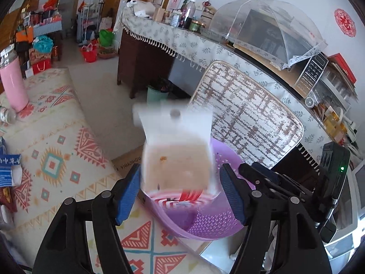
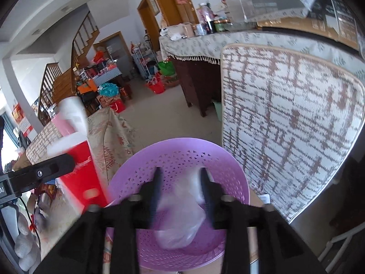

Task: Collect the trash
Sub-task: 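Open left tool over the basket while right tool drops the plastic bag in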

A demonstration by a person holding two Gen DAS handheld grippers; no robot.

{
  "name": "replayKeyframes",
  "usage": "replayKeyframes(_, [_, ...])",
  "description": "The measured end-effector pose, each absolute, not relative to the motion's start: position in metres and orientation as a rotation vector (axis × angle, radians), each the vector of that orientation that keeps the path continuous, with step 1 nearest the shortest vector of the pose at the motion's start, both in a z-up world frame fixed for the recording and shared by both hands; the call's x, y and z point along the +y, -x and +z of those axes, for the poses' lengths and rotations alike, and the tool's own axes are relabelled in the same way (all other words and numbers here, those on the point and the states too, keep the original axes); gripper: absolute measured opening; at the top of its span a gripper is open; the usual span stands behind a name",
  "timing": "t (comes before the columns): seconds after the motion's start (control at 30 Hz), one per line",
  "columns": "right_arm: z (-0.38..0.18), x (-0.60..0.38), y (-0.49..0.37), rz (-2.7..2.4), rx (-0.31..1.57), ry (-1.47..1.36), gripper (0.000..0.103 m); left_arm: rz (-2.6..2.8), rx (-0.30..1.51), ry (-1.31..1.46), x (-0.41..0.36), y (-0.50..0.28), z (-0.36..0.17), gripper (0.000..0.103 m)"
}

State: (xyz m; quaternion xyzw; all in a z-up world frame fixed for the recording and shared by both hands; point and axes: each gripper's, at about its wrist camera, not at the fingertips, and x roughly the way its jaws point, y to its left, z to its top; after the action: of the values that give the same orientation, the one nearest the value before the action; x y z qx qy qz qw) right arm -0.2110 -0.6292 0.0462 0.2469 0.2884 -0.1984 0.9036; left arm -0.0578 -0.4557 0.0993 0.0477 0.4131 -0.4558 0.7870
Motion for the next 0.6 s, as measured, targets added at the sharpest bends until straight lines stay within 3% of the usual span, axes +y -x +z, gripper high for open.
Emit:
replayKeyframes(0.3, [0.054,-0.597,0.213,-0.37,0.573,-0.439,0.058,-0.9,0.856,-0.096,-0.403,0.068,0.106,0.074])
replayKeyframes(0.37, [0.059,-0.583,0.215,-0.359,0.536,-0.408,0.063,-0.869,0.839,-0.103,-0.388,0.074,0.109,0.074])
replayKeyframes(0.6, [0.066,-0.524,0.206,-0.209,0.548,-0.358,0.068,-0.72,0.773,-0.133,-0.287,0.087,0.108,0.074])
